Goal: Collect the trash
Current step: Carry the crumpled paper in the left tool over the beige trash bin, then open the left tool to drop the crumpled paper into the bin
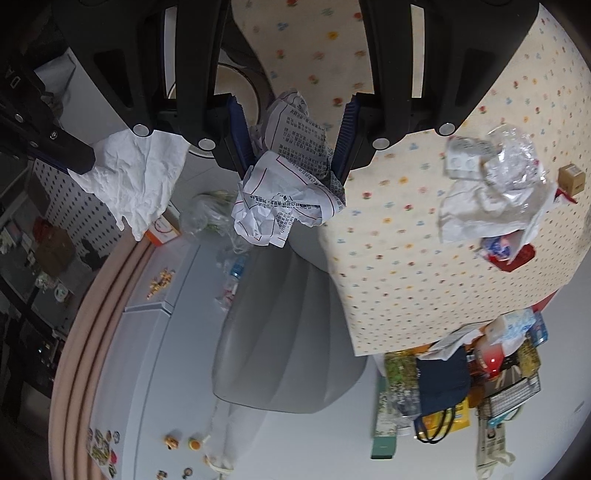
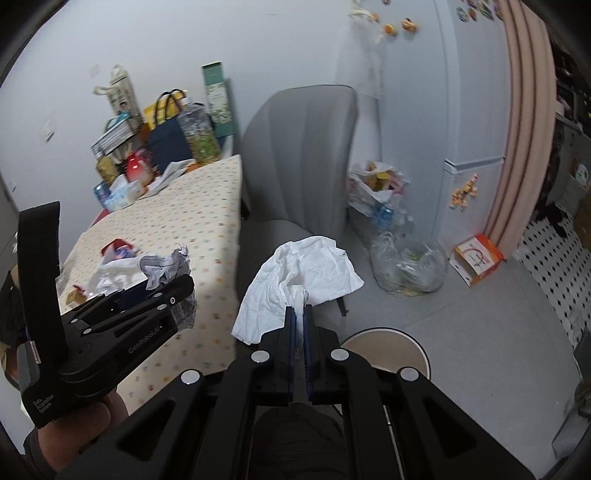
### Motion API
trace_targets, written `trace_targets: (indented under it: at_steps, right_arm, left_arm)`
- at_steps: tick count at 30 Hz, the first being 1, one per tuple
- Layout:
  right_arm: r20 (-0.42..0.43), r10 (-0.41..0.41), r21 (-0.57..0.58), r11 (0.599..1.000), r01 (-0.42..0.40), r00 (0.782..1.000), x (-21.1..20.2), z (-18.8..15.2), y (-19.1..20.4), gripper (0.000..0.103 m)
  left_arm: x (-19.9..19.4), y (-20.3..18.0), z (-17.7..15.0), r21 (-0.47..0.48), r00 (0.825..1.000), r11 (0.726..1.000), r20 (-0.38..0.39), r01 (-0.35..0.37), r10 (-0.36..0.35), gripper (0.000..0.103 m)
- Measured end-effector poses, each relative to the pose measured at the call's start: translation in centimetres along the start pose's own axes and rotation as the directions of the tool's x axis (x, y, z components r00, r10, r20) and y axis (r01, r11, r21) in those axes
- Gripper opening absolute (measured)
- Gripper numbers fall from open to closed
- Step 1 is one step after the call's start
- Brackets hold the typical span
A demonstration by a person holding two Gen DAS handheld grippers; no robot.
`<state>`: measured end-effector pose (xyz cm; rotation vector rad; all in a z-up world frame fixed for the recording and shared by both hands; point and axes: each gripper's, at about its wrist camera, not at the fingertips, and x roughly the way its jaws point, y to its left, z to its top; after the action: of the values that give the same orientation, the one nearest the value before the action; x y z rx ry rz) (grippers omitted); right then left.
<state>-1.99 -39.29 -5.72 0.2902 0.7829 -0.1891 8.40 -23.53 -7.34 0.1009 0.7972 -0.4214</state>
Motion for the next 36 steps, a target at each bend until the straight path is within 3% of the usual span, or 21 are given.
trace_targets:
  at_steps: [13, 23, 26, 28, 29, 36]
  right_arm:
    - [-0.034, -0.069, 0.107, 0.992, 0.072, 0.997, 1.7, -0.2, -7.0, 0.005]
    - [-0.121, -0.082, 0.164, 0.981, 0.101, 0.989, 5.5, -1.2, -10.8, 0.006]
    - [-0.149, -0.06, 0.177, 0.98, 0.086, 0.987, 6.5, -1.8, -11.5, 0.01]
    - [-0.159, -0.076, 0.183, 0.978, 0.105, 0.984, 6.9, -2.1, -11.9, 0.04]
    - [-0.156, -0.084, 0.188, 0.976, 0.113, 0.984, 6.9, -2.3, -12.1, 0.043]
    - [-0.161, -0.1, 0.218, 0.967, 0.134, 0.982, 6.6, -2.8, -14.0, 0.044]
  left_arm:
    - [5.5, -6.7, 0.8, 0.089, 0.993, 0.993, -0.088, 0.082, -0.074, 0.041]
    - [8.5, -8.8, 0.3, 0.115, 0.987, 0.99, -0.148, 0.079, -0.062, 0.041]
    - [9.1, -9.0, -0.1, 0.121, 0.985, 0.99, -0.164, 0.076, -0.056, 0.041]
    - [9.4, -9.3, -0.2, 0.126, 0.983, 0.989, -0.174, 0.076, -0.053, 0.041]
    - [9.5, -9.4, -0.3, 0.129, 0.983, 0.989, -0.176, 0.076, -0.052, 0.041]
    - [10.0, -10.7, -0.6, 0.143, 0.98, 0.986, -0.193, 0.085, -0.056, 0.041]
